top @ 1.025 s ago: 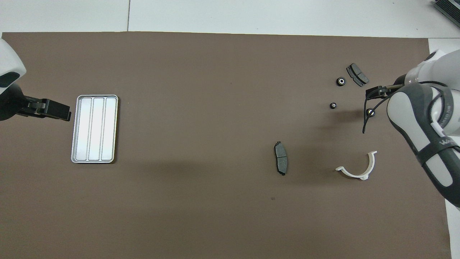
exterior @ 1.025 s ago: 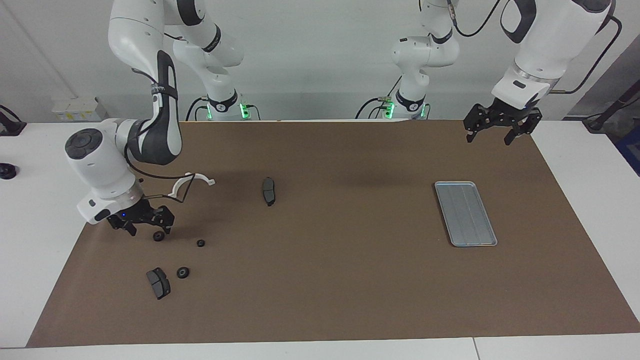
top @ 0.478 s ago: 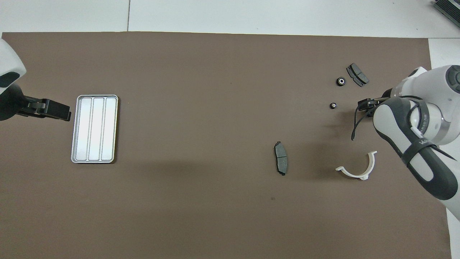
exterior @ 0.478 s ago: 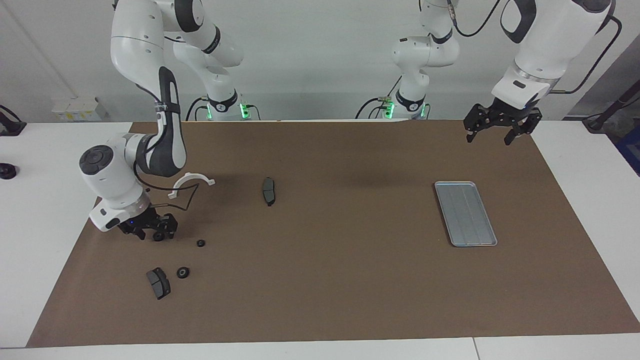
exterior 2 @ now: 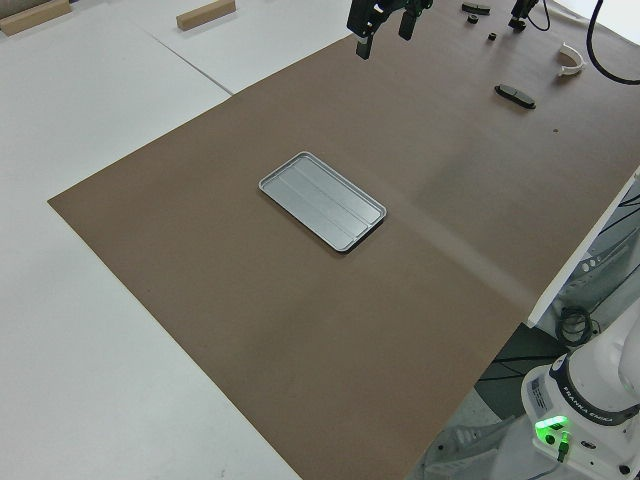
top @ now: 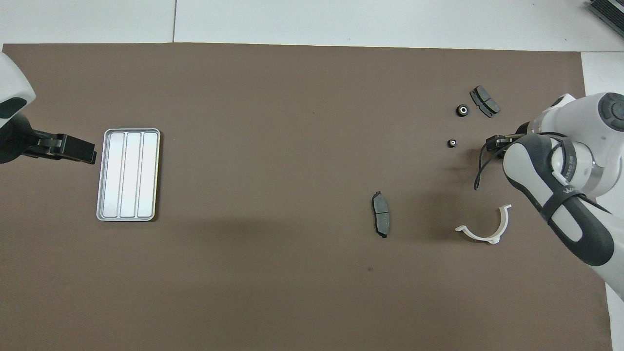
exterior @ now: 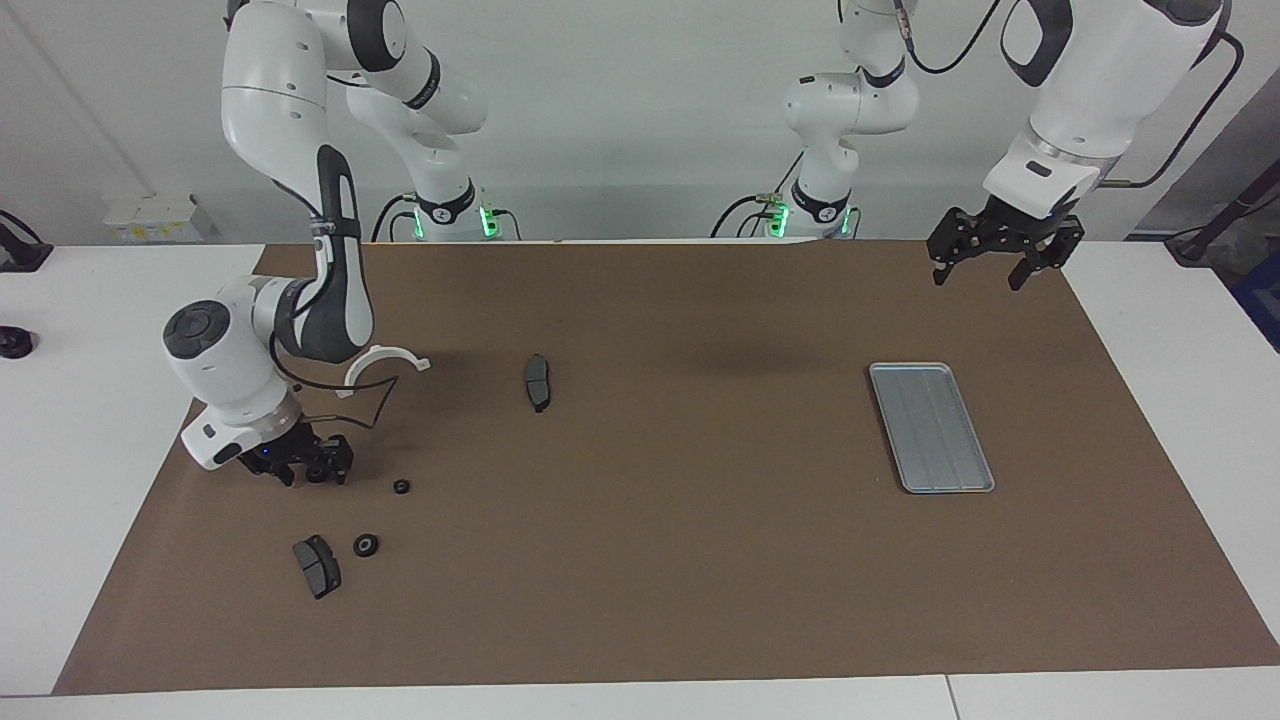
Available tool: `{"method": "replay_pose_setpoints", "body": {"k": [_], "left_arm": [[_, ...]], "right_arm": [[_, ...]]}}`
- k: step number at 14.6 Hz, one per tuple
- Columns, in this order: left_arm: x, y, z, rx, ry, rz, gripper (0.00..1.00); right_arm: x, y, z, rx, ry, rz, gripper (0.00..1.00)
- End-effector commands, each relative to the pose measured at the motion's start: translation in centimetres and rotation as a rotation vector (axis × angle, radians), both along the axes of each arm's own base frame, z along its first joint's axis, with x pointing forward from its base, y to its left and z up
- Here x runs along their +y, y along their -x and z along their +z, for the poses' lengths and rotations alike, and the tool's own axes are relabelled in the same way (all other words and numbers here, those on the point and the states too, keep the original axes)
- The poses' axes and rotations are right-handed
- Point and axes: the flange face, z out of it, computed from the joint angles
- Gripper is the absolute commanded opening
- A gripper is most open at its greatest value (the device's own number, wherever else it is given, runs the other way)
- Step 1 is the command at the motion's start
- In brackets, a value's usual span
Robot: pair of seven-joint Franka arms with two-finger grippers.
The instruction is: Pick bearing gear from pile to tray
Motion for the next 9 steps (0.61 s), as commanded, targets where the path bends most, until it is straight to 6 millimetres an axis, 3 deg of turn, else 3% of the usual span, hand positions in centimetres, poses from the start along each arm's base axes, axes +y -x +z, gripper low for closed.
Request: {"method": "replay_pose_setpoints", "body": {"k": [1, 9], "left_arm": [[0.4, 1.0, 0.2, 0.003, 0.014, -0.004, 1.00], [0.4, 1.0, 0.2, 0.003, 0.014, -0.004, 1.00]], "right_arm": [[-0.1, 0.5, -0.5, 0.014, 0.003, 0.017, 0.60], [-1.0, 2.0, -1.1, 0.094, -0.013, 0.007, 0.35]]}}
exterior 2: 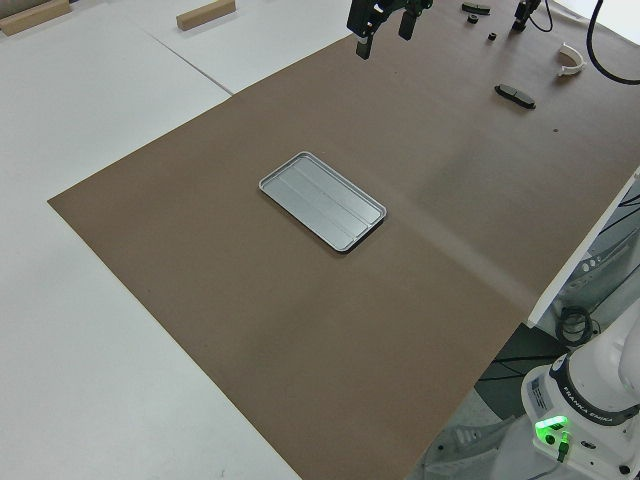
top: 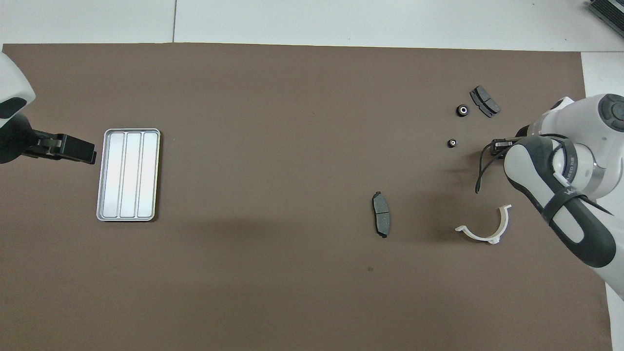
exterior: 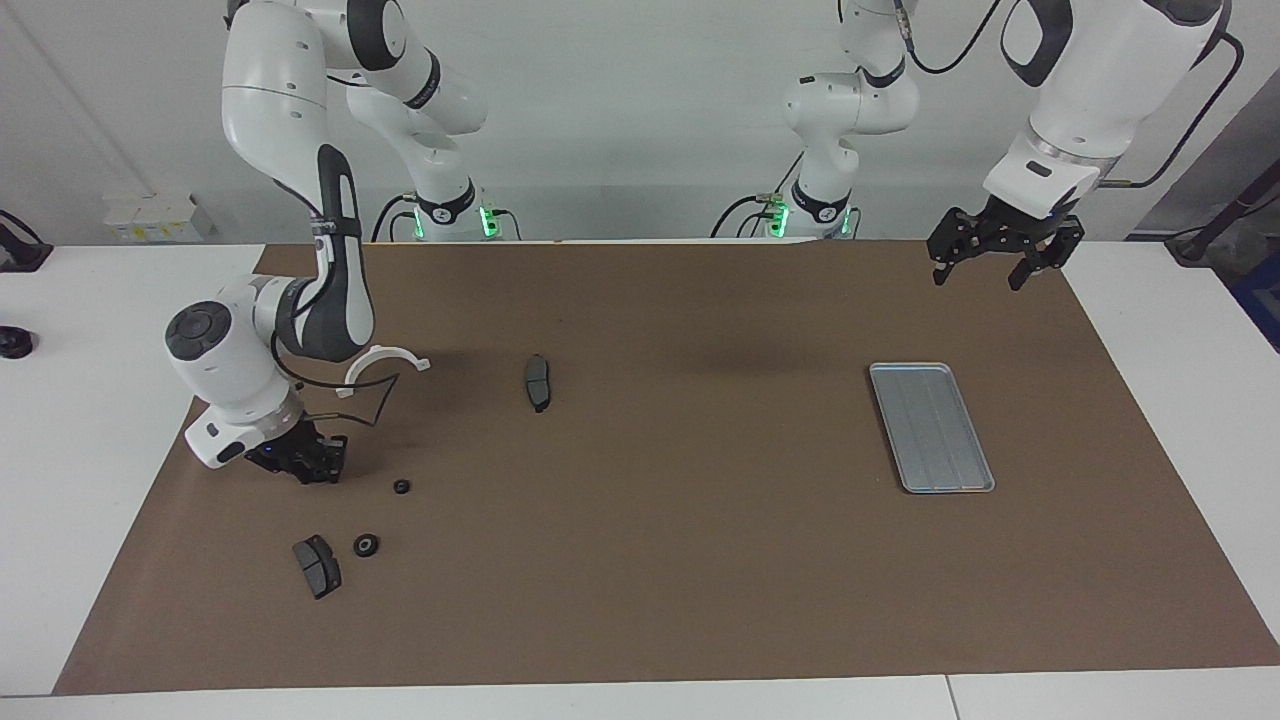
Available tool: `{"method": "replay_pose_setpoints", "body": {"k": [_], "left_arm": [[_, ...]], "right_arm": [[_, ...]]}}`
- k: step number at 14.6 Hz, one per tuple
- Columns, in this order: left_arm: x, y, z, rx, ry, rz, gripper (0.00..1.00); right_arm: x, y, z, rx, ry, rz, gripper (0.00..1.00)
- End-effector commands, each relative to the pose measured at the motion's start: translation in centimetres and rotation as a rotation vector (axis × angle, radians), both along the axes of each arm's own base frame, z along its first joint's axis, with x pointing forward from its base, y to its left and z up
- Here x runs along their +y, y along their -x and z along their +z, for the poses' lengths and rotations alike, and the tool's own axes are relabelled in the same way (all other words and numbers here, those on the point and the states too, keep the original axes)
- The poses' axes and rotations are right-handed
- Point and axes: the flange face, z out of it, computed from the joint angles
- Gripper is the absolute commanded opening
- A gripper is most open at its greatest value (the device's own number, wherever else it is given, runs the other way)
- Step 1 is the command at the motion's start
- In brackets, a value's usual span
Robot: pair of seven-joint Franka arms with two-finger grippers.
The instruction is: Pick bearing gear from pile to tray
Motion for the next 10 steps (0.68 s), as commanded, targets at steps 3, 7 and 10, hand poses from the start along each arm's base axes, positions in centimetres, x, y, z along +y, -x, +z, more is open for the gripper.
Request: {"method": "replay_pose_setpoints", "body": {"k": [3, 7, 10], "left_arm": [[0.4, 1.0, 0.2, 0.003, 0.014, -0.004, 1.00], [0.4, 1.0, 0.2, 0.003, 0.014, -0.004, 1.00], [0.4, 1.0, 0.2, 0.005, 0.014, -0.004, 1.00]], "right_arm": [[-0.4, 1.4, -0.4, 0.068, -0.008, 0.020, 0.19], [4.7, -0.7, 4.0, 0.042, -0.006, 0.088, 0.14], [11.4, -2.0, 7.3, 0.007, -0.003, 0.136, 0.14]]}}
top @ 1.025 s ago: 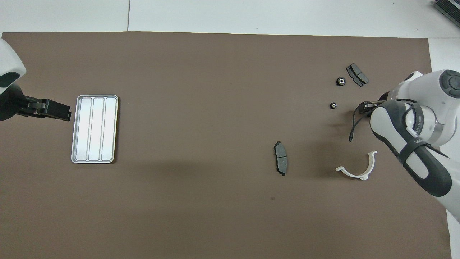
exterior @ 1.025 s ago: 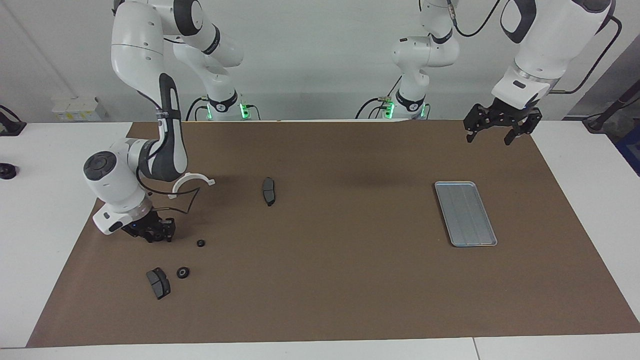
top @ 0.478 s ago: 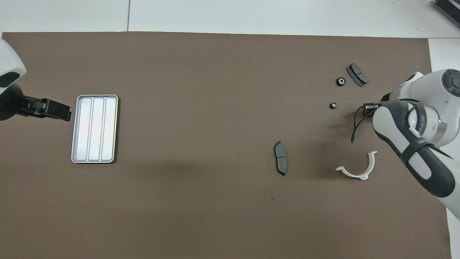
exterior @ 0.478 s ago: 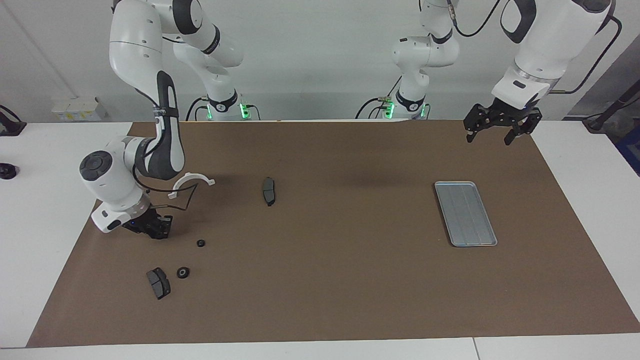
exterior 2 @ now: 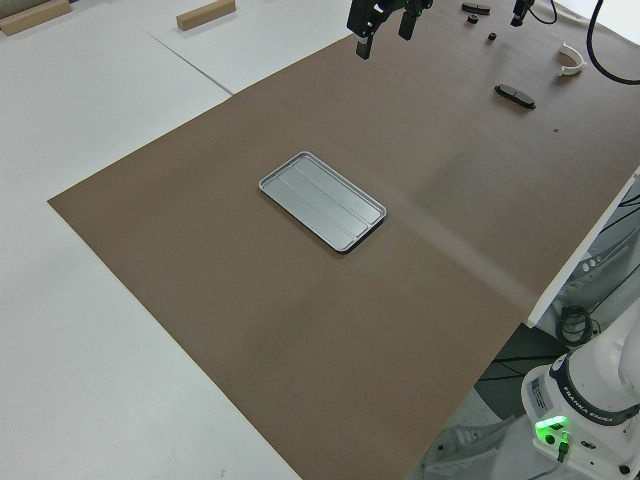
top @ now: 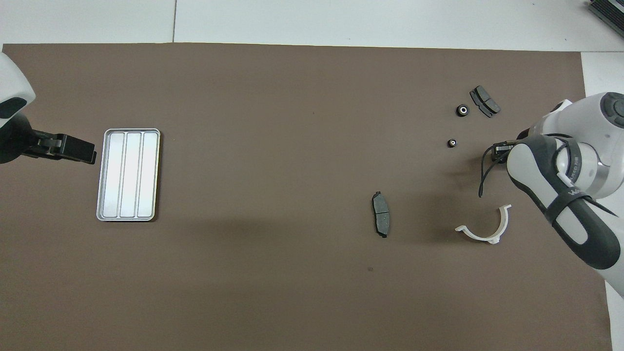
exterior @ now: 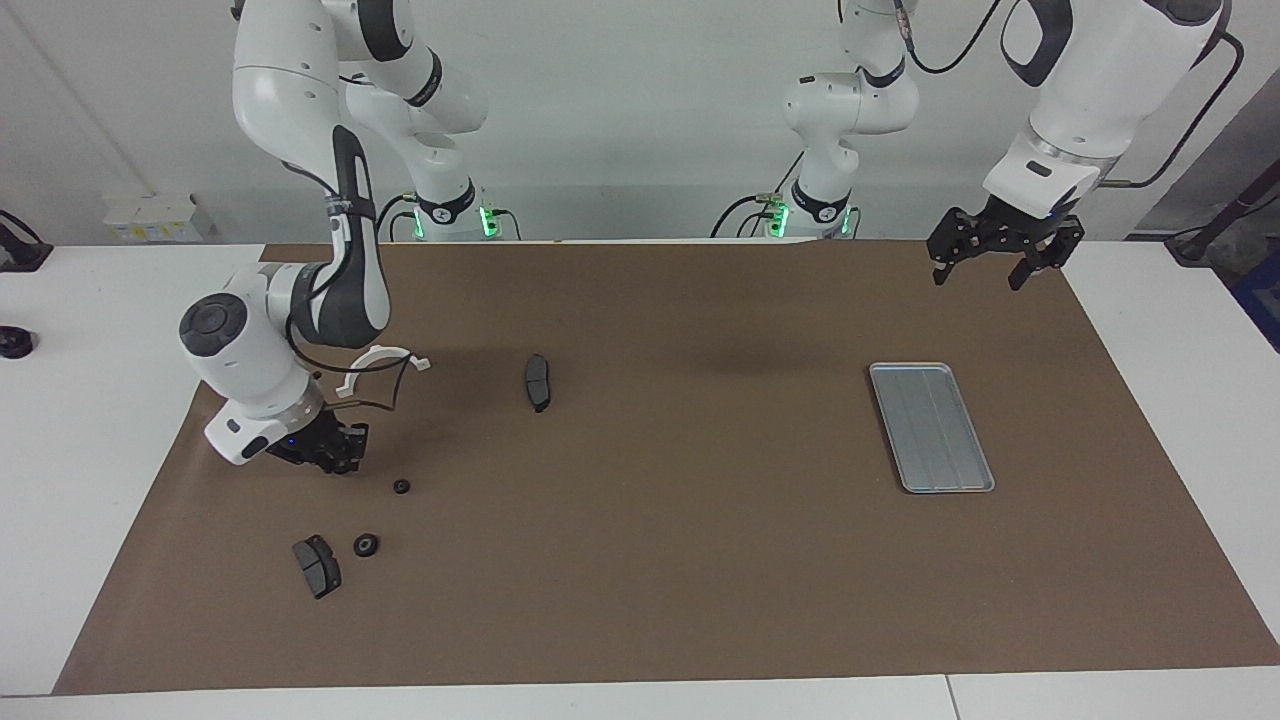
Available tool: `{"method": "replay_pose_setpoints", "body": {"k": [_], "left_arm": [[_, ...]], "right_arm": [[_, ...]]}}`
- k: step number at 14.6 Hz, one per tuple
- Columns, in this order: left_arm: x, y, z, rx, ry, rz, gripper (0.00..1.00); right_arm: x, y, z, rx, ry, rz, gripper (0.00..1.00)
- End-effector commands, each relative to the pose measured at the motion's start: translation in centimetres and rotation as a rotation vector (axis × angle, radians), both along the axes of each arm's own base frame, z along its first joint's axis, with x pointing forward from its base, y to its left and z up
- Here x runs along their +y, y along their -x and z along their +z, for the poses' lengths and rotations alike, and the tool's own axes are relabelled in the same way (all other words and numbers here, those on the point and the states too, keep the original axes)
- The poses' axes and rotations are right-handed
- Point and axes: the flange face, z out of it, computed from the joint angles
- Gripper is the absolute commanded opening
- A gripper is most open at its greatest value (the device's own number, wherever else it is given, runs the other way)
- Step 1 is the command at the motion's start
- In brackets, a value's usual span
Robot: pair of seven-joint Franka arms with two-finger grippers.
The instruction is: Pick bearing gear from pile to tray
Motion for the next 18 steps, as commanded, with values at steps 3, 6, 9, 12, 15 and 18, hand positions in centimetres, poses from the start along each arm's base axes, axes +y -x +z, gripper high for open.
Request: {"method": "replay_pose_setpoints", "body": {"k": [3, 6, 9, 12, 15, 18], "left_arm": [[0.4, 1.0, 0.2, 0.005, 0.014, -0.004, 1.00], [0.4, 1.0, 0.2, 0.003, 0.014, -0.004, 1.00], [0.3, 1.0, 0.2, 0.005, 0.014, -0.006, 1.00], [0.3, 1.0, 0.2, 0.003, 0.014, -0.006, 1.00], [0.2, 0.9, 0.4, -0.007, 0.015, -0.006, 1.00], [0.4, 1.0, 0.2, 0.005, 0.014, -0.004, 1.00]], "right_arm": [[13.8, -0.8, 5.1, -0.050, -0.002, 0.039, 0.14], [22.6, 0.5, 6.4, -0.088, -0.030, 0.052, 0.14], [28.7, 1.8, 7.7, -0.132, -0.059, 0.114, 0.14], [35.7, 3.8, 7.6, -0.210, -0.121, 0.166, 0.14], [40.6, 5.1, 5.3, -0.262, -0.155, 0.174, 0.14], [46.2, 6.3, 2.1, -0.279, -0.183, 0.170, 0.14]]}}
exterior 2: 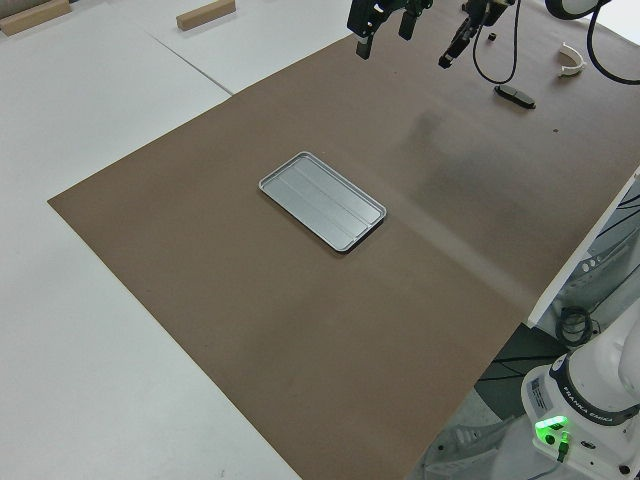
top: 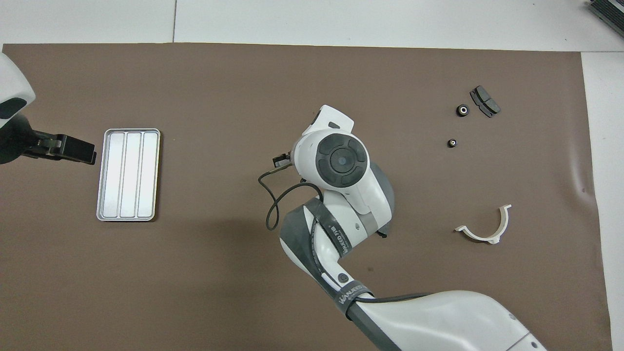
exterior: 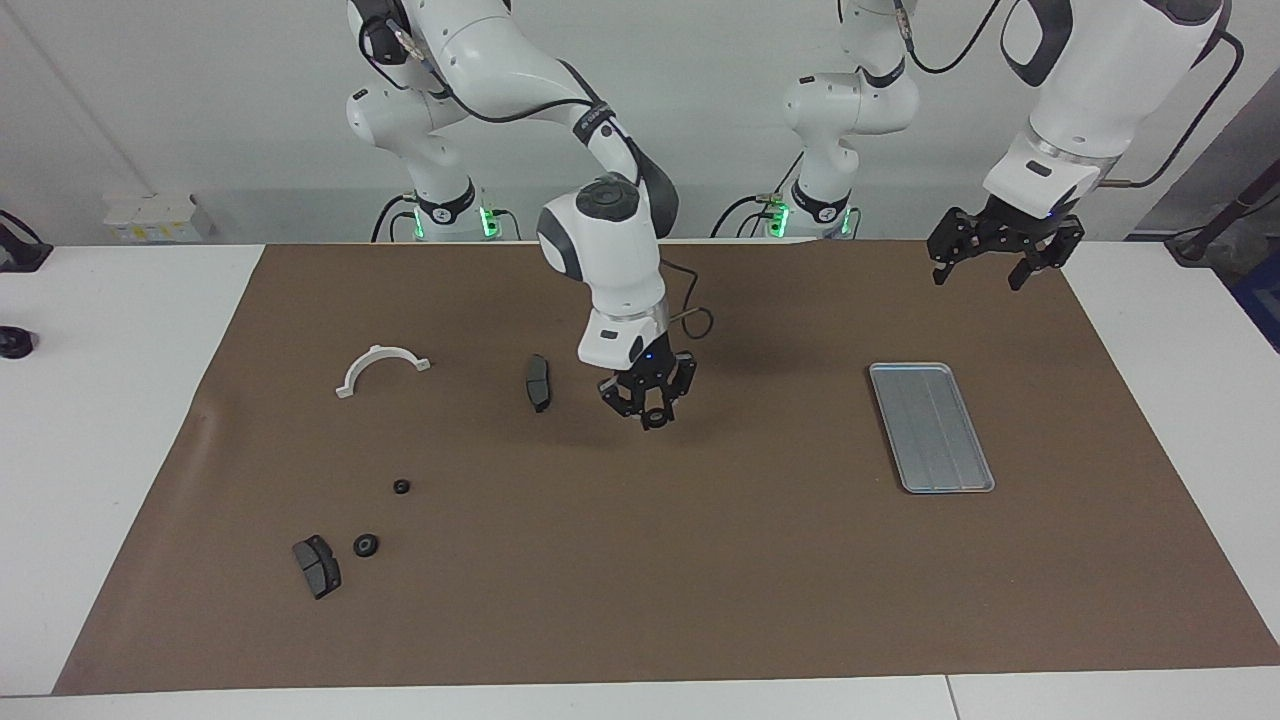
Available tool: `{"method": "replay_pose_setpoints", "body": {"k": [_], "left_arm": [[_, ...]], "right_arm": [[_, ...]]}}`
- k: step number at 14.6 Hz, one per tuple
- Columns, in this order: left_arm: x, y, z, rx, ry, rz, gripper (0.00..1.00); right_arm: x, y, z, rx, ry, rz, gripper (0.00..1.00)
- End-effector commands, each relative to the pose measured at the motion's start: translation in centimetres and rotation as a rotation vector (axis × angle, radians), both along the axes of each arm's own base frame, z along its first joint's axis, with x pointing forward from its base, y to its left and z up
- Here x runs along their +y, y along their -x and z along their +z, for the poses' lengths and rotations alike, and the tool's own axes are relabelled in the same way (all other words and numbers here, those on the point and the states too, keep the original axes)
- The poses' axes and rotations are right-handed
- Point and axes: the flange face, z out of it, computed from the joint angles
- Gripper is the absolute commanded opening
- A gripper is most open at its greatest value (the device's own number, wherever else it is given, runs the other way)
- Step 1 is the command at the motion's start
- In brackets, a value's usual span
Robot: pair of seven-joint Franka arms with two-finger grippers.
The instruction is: Pick bearing gear from pile to tray
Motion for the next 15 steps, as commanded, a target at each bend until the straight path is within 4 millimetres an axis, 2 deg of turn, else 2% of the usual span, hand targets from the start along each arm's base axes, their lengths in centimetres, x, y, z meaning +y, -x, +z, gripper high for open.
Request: {"method": "replay_pose_setpoints", "body": {"k": [1, 2, 3, 4, 6, 7, 8, 9, 10, 11, 12, 13, 15], "left_arm": [[0.3, 0.9, 0.2, 0.000, 0.014, -0.004, 1.00], [0.3, 1.0, 0.0, -0.001, 0.014, 0.000, 1.00], [0.3, 0.9, -0.5, -0.025, 0.016, 0.002, 1.00], [0.3, 0.5, -0.9, -0.076, 0.021, 0.012, 1.00], [0.2, 0.5, -2.9, -0.115, 0.027, 0.048, 1.00], [0.0, 0.1, -3.4, -0.123, 0.028, 0.047, 1.00], [-0.2, -0.3, -3.9, -0.126, 0.031, 0.048, 1.00], [-0.8, -1.2, -5.4, -0.125, 0.034, 0.077, 1.00], [-2.1, -1.9, -7.3, -0.125, 0.041, 0.134, 1.00], [-4.6, -2.3, -9.4, -0.125, 0.051, 0.195, 1.00], [-6.9, -2.6, -11.4, -0.125, 0.058, 0.255, 1.00], [-8.6, -2.8, -13.1, -0.124, 0.062, 0.313, 1.00], [-13.0, -2.4, -16.0, -0.132, 0.058, 0.375, 1.00]], "right_arm": [[4.3, -0.1, -2.9, -0.022, -0.041, -0.029, 0.16], [5.2, 0.3, -4.1, -0.022, -0.055, -0.051, 0.22], [6.4, 1.1, -4.6, -0.022, -0.074, -0.069, 0.46], [6.6, 1.3, -4.6, -0.017, -0.079, -0.089, 0.72], [6.5, 1.3, -4.6, -0.006, -0.083, -0.120, 0.91], [6.1, 1.0, -4.6, -0.003, -0.079, -0.129, 0.96], [5.5, 0.3, -4.2, -0.008, -0.077, -0.139, 0.96], [3.9, -0.9, -3.5, 0.000, -0.057, -0.157, 0.95], [1.4, -2.9, -1.7, 0.000, -0.034, -0.185, 0.95], [-1.0, -4.5, -0.4, 0.010, -0.009, -0.199, 0.95], [-3.8, -6.0, -0.1, 0.022, 0.010, -0.202, 0.95], [-7.0, -7.5, 0.8, 0.021, 0.020, -0.200, 0.95], [-13.7, -10.1, 1.1, 0.040, 0.054, -0.197, 0.95]]}}
